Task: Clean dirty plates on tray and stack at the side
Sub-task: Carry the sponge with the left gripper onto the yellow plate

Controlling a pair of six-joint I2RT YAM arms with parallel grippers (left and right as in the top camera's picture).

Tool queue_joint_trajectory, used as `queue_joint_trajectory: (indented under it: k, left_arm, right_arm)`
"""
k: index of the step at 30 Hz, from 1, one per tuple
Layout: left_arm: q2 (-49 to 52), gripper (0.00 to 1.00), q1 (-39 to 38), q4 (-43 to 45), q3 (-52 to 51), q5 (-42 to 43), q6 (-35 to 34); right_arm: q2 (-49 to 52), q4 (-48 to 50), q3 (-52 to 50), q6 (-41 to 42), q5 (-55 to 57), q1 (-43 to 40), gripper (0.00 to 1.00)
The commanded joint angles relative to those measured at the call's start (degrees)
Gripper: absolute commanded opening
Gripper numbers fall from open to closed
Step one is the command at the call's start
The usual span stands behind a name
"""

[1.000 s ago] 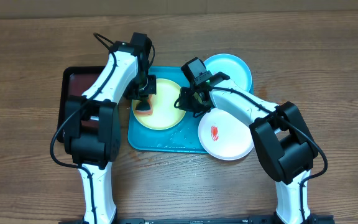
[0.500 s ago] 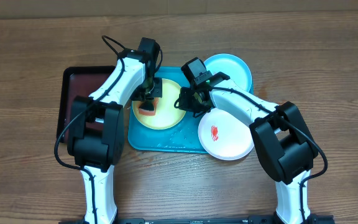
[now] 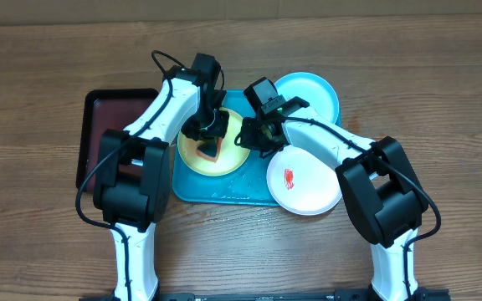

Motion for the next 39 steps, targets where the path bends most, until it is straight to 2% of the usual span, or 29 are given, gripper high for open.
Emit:
queue_joint_trajectory:
  k: [1,6,12,18,23,26,39]
  left_arm:
    - [0.35,0.04,0.48,-3.28,0.81,-8.63,1.36]
    - [0.35,0.04,0.46,-5.92,5.05,-14.51,-1.22]
    - [0.35,0.04,0.31,0.72,6.71,-14.12,-3.34]
    - [0.37,0.04,0.11,3.96,6.49,-6.16,-3.96]
    - [0.37,0.04,-0.04,4.07,3.06,-6.6,-4.52]
    - [0.37,0.04,-0.11,3.58,1.46,-10.69,-9.05]
    - [-0.59,0.05,-1.4,2.32,0.98,-13.44,-10.4]
  right_arm:
    - [1.46,0.04,-0.33,0.02,0.63,-0.28,0.04]
    - [1.46,0.2,-0.33,0.02,0.63,-0.28,0.04]
    - [1.46,0.15,-0.33,0.02,0.63,-0.28,0.04]
    - [1.46,0.15,-0.33,0.02,0.63,-0.28,0.04]
    - [1.46,0.13,-0.33,0.02,0.63,-0.28,0.04]
    - [1.46,-0.11,-0.33,0.0,0.63,-0.28,0.04]
    - [1.46,-0.22,-0.33,-0.22,1.09,-0.28,0.04]
